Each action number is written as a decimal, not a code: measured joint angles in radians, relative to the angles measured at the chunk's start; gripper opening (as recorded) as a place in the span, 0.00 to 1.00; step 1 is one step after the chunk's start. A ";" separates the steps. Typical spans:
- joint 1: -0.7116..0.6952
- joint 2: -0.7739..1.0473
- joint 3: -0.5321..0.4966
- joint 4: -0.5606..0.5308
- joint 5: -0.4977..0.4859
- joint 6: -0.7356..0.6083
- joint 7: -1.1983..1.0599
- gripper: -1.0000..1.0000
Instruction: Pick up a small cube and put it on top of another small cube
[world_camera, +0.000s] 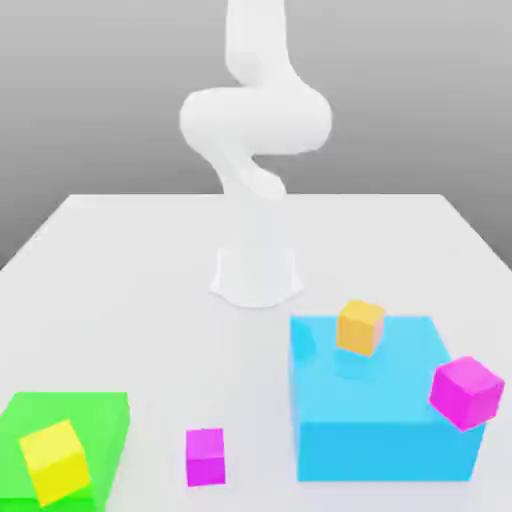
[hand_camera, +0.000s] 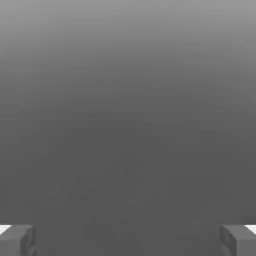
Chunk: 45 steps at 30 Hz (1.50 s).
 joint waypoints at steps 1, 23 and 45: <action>0.005 0.039 -0.010 -0.012 0.003 0.019 -0.013 0.50; 0.008 0.838 -0.120 -0.259 0.073 0.411 -0.278 0.50; 0.007 0.823 -0.068 -0.299 0.065 0.392 -0.317 0.00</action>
